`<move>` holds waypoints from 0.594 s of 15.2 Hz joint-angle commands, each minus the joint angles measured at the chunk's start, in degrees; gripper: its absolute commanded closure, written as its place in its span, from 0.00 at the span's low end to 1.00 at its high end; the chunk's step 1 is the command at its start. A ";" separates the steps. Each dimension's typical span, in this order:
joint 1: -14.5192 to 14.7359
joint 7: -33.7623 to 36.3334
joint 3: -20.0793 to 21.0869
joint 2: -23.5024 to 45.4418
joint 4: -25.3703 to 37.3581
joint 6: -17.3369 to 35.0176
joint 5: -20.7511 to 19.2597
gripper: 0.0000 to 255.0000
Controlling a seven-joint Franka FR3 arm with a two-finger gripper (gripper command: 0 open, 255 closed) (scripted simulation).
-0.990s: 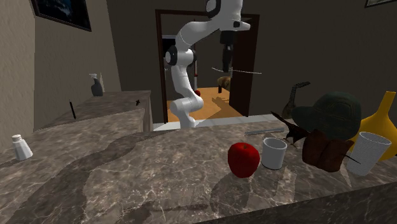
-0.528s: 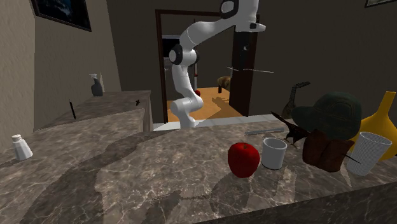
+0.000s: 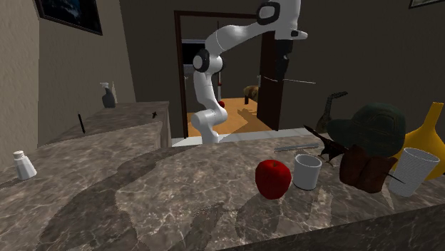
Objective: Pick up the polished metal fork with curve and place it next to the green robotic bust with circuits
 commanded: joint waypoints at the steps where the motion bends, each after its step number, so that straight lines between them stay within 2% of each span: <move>1: 0.08 0.03 -0.01 -0.98 -2.78 1.84 0.21 1.00; 9: 0.31 -0.43 -0.32 -4.59 -12.89 8.41 0.84 1.00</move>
